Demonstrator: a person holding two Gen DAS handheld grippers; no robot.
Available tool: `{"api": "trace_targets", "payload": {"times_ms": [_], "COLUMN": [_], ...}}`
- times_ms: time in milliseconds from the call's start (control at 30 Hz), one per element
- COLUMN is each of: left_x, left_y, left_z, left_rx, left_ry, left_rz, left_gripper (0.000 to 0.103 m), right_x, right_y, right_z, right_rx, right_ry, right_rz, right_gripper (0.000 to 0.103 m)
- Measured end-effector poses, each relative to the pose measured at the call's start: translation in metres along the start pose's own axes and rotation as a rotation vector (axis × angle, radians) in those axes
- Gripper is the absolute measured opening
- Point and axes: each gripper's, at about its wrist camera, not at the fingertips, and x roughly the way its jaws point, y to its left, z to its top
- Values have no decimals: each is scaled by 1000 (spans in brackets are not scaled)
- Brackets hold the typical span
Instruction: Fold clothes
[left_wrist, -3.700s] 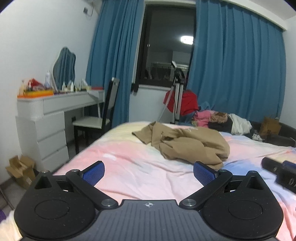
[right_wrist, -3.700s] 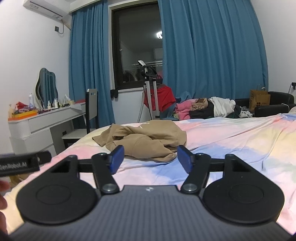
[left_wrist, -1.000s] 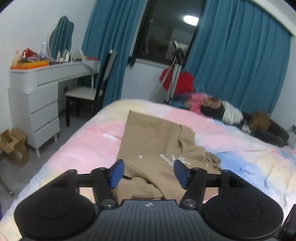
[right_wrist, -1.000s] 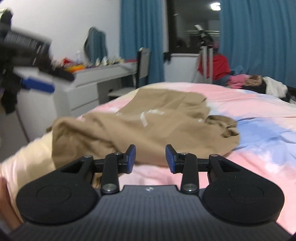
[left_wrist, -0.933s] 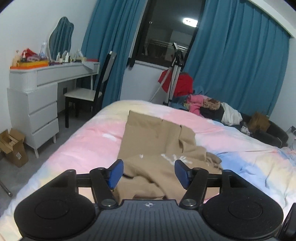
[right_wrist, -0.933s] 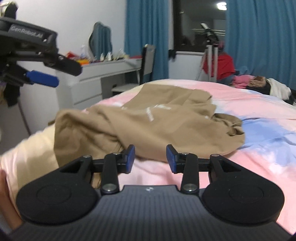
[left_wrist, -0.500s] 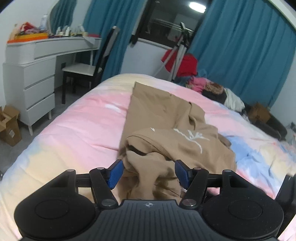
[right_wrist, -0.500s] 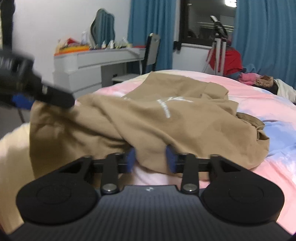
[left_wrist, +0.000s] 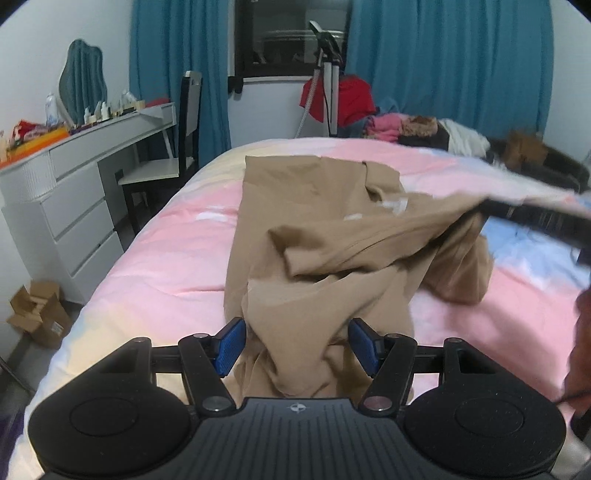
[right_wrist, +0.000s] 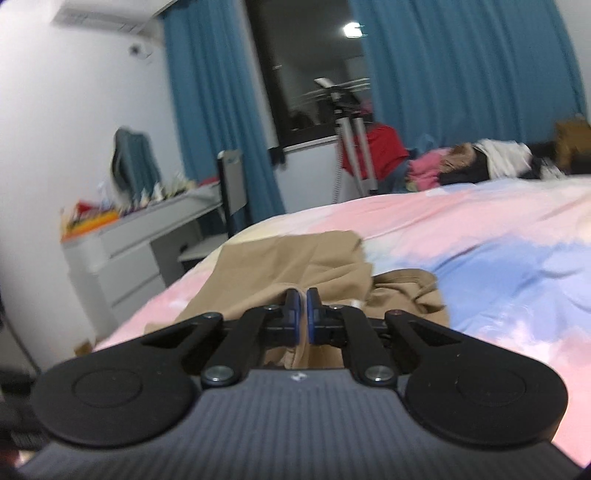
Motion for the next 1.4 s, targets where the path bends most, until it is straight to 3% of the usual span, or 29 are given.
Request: {"api": "trace_targets", "payload": {"times_ms": [67, 133, 200, 367, 533, 567, 633, 667, 700, 867, 900, 933, 967, 1000, 1200, 1333, 1400], "left_x": [4, 7, 9, 1, -12, -14, -16, -17, -18, -26, -28, -32, -36, -40, -65, -72, -74], "left_y": [-3, -5, -5, 3, 8, 10, 13, 15, 17, 24, 25, 27, 31, 35, 68, 102, 121], "left_z": [-3, -6, -9, -7, -5, -5, -3, -3, -2, 1, 1, 2, 3, 5, 38, 70, 82], "left_rx": [21, 36, 43, 7, -43, -56, -79, -93, -107, -156, -159, -162, -169, -181, -138, -96, -50], "left_ry": [10, 15, 14, -7, -45, -50, -62, -68, -74, -113, -125, -137, -148, -155, -177, -109, -109], "left_rz": [12, 25, 35, 30, 17, 14, 9, 4, -1, -42, -50, -64, -82, -108, -318, -493, -510], "left_gripper": [55, 30, 16, 14, 12, 12, 11, 11, 11, 10, 10, 9, 9, 9, 8, 8, 7], "right_x": [-4, -8, -7, -4, -5, -4, -1, 0, 2, 22, 24, 27, 29, 31, 16, -1, -6], "right_y": [-9, -17, -26, -27, 8, 14, 26, 30, 34, 45, 46, 45, 40, 36, -10, -33, -43], "right_z": [3, 7, 11, 8, -5, -8, -16, -20, -23, -34, -35, -33, -30, -27, 5, 21, 27], "right_rx": [27, 37, 68, 82, -95, -143, -231, -262, -291, -369, -369, -358, -337, -316, -20, 112, 173], "right_ry": [-29, -61, -62, -16, 37, 45, 59, 64, 70, 88, 80, 76, 75, 73, -10, -85, -96], "right_rz": [-35, -72, -82, -1, 106, 104, 100, 99, 96, 60, 55, 37, 10, -18, -48, -52, -20], "right_gripper": [2, 2, 2, 4, 9, 15, 61, 68, 69, 67, 56, 29, 13, 8, 7, 6, 6]}}
